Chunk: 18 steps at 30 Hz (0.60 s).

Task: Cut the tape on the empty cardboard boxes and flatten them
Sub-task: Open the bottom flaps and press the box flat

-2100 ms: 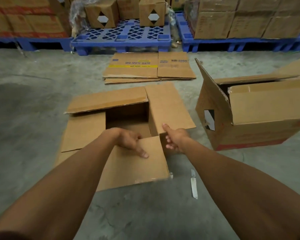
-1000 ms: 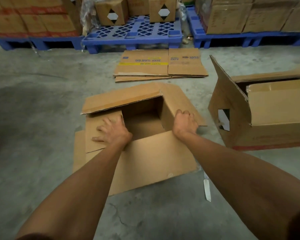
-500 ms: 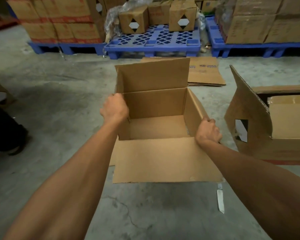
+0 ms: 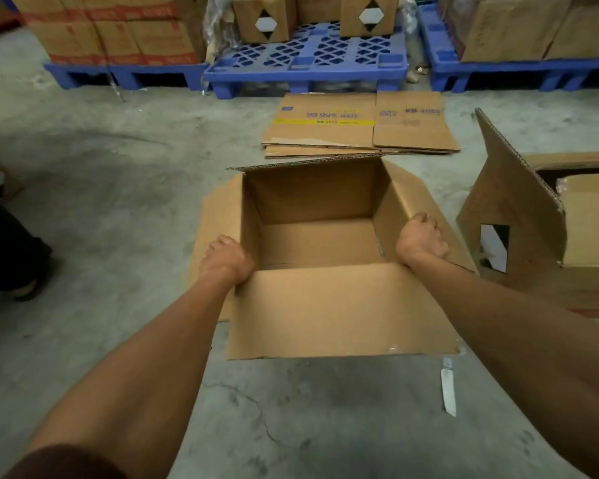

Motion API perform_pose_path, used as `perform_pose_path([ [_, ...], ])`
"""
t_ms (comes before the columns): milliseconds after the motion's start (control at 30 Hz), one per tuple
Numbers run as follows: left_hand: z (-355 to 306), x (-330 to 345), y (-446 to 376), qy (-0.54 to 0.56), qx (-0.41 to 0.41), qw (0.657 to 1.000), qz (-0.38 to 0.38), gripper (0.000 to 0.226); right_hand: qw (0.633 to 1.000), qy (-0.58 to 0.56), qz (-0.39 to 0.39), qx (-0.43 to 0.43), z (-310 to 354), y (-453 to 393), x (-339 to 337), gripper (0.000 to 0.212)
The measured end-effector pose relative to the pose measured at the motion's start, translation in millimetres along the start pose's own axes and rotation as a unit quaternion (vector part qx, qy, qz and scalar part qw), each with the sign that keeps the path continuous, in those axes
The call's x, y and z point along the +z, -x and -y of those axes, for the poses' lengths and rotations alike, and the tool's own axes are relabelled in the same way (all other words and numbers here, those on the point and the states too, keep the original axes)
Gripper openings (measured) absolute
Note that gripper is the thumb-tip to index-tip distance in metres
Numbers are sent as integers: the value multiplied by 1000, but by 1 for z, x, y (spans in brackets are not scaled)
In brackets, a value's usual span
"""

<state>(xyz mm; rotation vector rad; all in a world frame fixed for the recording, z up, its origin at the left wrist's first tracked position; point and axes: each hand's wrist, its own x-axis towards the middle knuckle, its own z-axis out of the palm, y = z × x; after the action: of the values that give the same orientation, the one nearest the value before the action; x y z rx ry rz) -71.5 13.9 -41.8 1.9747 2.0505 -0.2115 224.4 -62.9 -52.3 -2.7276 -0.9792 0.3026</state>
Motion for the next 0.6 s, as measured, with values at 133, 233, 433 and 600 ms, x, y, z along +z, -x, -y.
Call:
perform_pose_path([
  [133, -11, 10, -26, 109, -30, 993, -32, 43, 1000, 4, 1, 15, -2, -14, 4, 39],
  [233, -15, 18, -41, 173, -67, 981, -48, 29, 1000, 12, 4, 7, -3, -15, 7, 36],
  [433, -10, 25, -47, 183, -58, 979, -70, 26, 1000, 2, -12, 3, -5, -12, 6, 32],
  [600, 0, 30, -19, 164, 1, 981, -107, 30, 997, -65, -3, 31, -13, -1, 1, 39],
])
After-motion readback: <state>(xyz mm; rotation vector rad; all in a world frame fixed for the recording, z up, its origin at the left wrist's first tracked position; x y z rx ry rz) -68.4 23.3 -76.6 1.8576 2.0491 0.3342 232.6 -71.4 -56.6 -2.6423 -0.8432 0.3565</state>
